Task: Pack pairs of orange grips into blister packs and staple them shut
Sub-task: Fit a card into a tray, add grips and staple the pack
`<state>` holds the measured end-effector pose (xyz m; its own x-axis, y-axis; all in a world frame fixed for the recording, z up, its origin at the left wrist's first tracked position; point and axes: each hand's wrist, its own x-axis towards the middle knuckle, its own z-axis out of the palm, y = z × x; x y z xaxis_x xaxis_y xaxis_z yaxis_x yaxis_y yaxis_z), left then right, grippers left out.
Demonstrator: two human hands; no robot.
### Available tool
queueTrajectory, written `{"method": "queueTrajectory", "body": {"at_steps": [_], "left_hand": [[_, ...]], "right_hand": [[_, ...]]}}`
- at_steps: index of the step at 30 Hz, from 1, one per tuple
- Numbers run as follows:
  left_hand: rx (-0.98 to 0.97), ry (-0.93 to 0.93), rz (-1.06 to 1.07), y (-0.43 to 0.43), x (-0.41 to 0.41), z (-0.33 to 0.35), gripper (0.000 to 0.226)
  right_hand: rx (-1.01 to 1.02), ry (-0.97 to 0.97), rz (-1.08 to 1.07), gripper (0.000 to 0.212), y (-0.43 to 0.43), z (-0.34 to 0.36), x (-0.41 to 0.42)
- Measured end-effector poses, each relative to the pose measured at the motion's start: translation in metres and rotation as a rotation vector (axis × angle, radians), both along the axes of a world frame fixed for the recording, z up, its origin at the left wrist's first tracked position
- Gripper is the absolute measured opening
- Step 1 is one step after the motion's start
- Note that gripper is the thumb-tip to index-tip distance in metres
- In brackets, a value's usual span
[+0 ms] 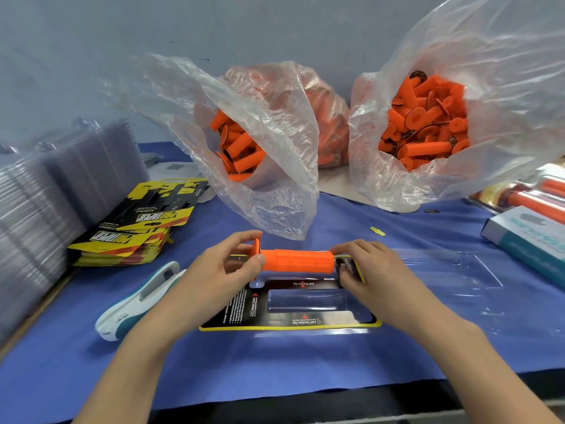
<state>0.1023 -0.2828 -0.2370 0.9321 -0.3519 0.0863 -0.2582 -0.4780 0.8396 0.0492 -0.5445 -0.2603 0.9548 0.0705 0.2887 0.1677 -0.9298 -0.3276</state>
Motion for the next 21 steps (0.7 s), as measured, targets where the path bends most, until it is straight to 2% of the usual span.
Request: {"method": "queueTrajectory", "body": {"at_steps": [5,9,13,18,21], "left_hand": [[0.050,0.005,-0.021,0.002,-0.001,0.000,0.032],[0.145,-0.005,-0.015,0.002,-0.001,-0.003,0.045],[0.225,-0.065,-0.001,0.003,0.000,-0.007,0.041],[0.148,-0.047,-0.019,0.006,0.002,-0.009,0.030],[0.153,-0.053,-0.001,0.006,0.002,-0.011,0.032]], "right_hand": [[-0.036,0.006,0.001,0.029,0.002,0.000,0.002],[-0.060,0.006,0.003,0.028,0.002,-0.001,0.001],[-0.060,0.010,0.002,0.028,0.003,-0.001,0.001],[-0.054,0.006,0.005,0.029,0.003,-0.001,0.002],[-0.051,0.011,0.010,0.030,0.002,-0.001,0.002]]}}
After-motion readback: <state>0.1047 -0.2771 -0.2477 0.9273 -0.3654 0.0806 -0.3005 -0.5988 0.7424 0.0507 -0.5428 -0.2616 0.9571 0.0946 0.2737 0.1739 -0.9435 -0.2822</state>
